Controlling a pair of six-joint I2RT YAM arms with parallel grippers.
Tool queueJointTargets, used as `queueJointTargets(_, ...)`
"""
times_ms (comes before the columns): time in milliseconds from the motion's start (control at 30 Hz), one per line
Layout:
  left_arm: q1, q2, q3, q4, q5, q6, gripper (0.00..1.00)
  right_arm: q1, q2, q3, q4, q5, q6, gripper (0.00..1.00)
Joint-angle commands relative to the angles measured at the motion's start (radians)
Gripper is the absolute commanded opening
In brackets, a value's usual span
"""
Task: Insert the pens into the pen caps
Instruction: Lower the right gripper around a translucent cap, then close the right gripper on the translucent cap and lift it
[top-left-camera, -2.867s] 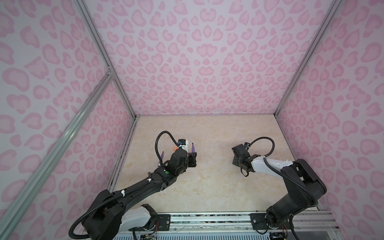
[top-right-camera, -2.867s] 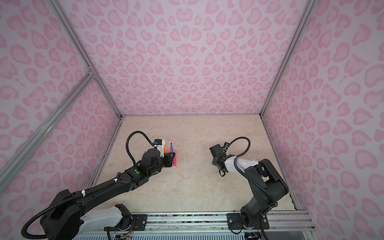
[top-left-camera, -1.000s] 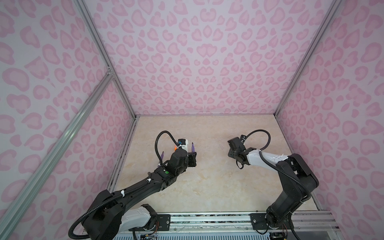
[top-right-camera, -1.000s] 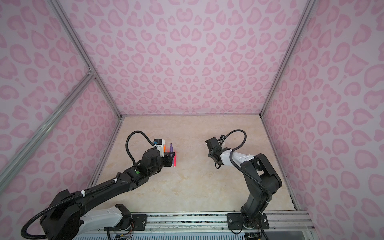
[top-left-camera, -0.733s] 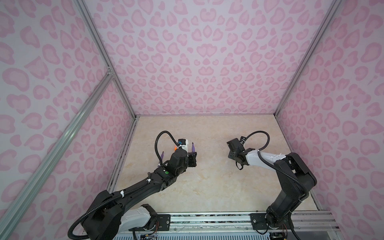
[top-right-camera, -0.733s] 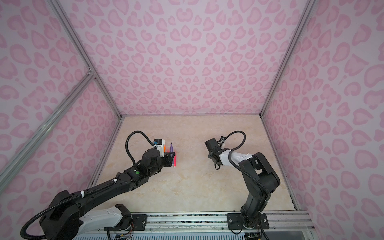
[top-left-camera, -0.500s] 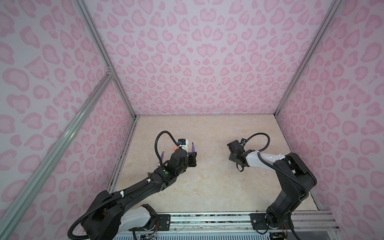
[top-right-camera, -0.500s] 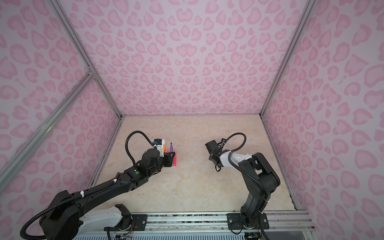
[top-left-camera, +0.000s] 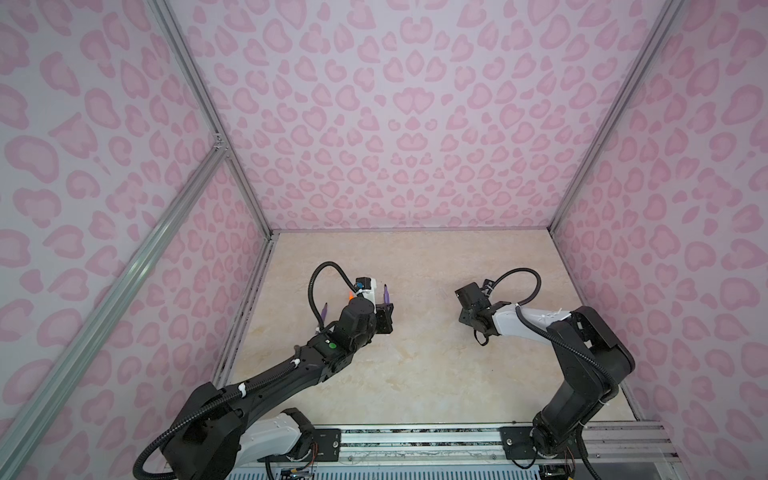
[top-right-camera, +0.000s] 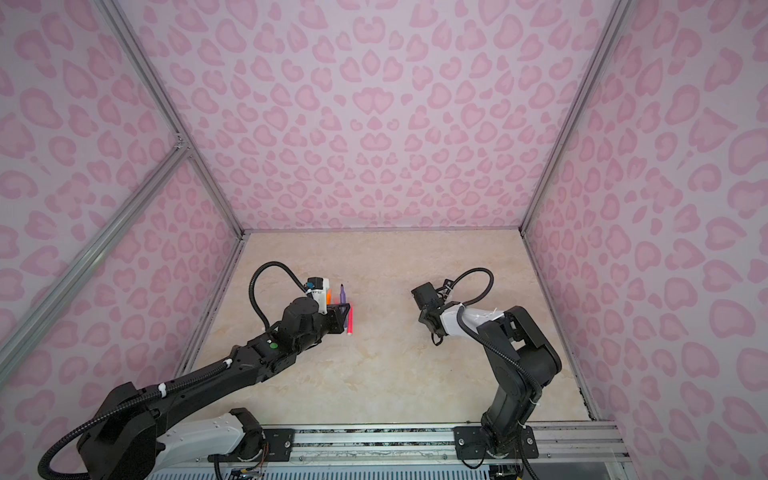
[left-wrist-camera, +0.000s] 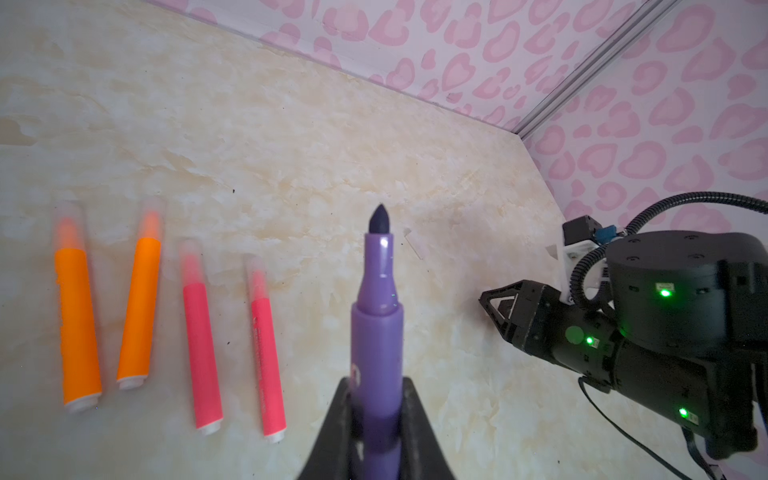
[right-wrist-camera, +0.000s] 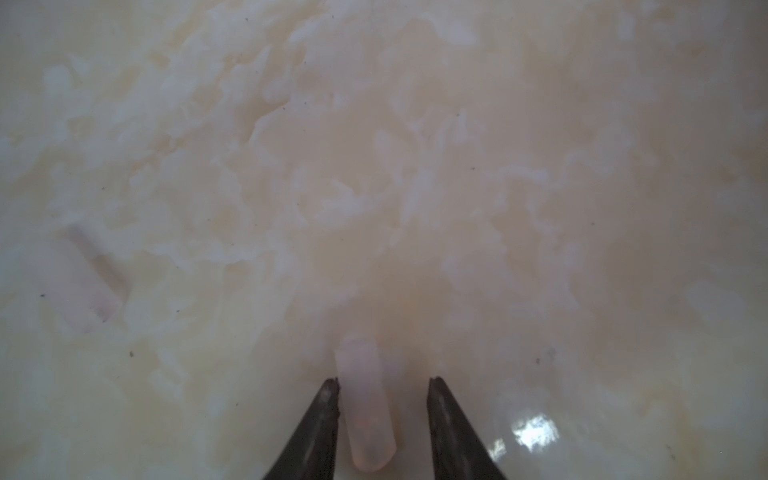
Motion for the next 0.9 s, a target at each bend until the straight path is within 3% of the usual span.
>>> queueJointTargets(0,-0.001,-0.004,0.003,0.021,-0.003,0.004,0.03,-0.006,0.015,0.011,-0.003,-0.006,-0.010,0.39)
queueJointTargets(500,-0.007,-0.010,0.003,0.020,-0.007,0.007,0.03,-0.018,0.030,0.017,-0.002,-0.038,-0.030,0.34)
queueJointTargets(867,-0.011,-0.009,0.004,0.022,-0.009,0.008,0.03,-0.020,0.039,0.016,0.003,-0.051,-0.035,0.24)
